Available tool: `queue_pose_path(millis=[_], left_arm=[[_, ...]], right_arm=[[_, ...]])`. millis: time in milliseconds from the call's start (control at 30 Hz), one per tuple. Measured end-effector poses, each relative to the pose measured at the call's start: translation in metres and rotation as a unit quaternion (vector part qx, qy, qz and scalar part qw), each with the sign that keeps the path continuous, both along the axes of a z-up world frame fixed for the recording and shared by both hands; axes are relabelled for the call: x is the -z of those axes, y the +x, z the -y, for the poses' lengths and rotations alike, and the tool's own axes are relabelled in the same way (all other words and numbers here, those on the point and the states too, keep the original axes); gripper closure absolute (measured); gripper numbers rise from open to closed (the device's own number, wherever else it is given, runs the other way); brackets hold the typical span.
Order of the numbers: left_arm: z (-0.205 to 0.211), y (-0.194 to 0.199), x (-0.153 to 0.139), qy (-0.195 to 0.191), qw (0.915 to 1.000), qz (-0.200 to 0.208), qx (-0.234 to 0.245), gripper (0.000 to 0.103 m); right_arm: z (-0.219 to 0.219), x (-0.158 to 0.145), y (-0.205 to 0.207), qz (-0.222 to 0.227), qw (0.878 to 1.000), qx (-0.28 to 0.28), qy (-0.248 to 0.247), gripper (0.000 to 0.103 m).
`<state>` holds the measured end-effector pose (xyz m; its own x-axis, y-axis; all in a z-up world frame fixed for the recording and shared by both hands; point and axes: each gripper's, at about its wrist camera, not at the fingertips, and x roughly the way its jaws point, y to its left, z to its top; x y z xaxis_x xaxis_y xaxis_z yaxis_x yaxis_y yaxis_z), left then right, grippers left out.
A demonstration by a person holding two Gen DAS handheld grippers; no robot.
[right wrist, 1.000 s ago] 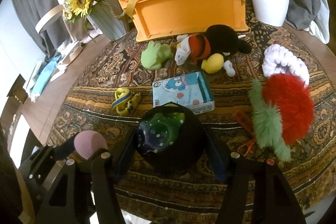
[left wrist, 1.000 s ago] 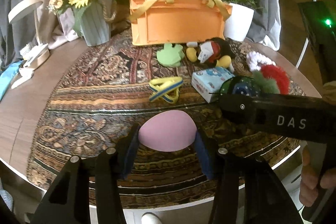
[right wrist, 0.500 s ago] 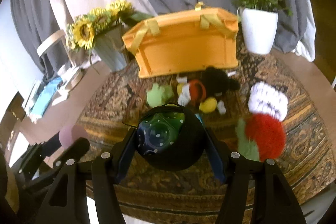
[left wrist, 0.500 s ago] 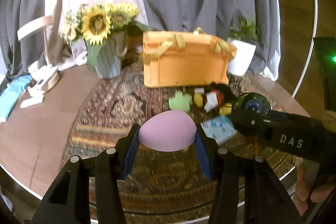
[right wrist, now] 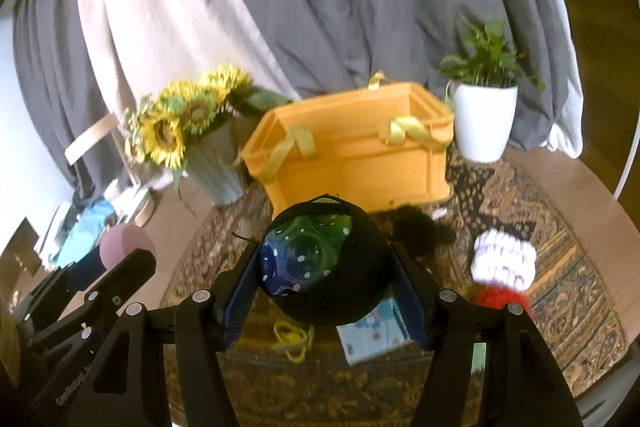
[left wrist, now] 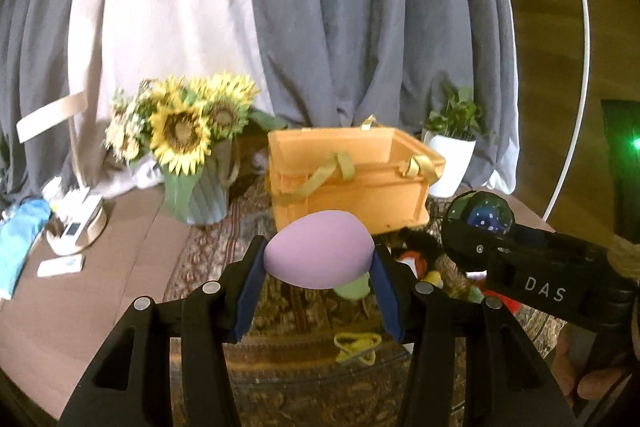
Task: Organize soft objects
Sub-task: 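Carry the pink sponge and dark ball over the orange crate with both tools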
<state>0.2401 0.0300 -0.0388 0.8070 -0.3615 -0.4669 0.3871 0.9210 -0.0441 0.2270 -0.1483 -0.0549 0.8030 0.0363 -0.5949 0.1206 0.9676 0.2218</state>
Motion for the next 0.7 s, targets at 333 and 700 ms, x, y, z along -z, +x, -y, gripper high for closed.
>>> queue_pose_path(millis=[333,700], left_arm=[[0.02,0.027,-0.029,-0.015,0.9992,0.036,-0.006,0.053],[0.063,0.057,-0.044,-0.028,0.9972,0.055,-0.043,0.053]], right_arm=[[0.012,-0.032,0.025,0.04,0.999,0.01,-0.012,0.039],[0.057,-0.05,0.068,0.069,0.997,-0.029,-0.018,0.039]])
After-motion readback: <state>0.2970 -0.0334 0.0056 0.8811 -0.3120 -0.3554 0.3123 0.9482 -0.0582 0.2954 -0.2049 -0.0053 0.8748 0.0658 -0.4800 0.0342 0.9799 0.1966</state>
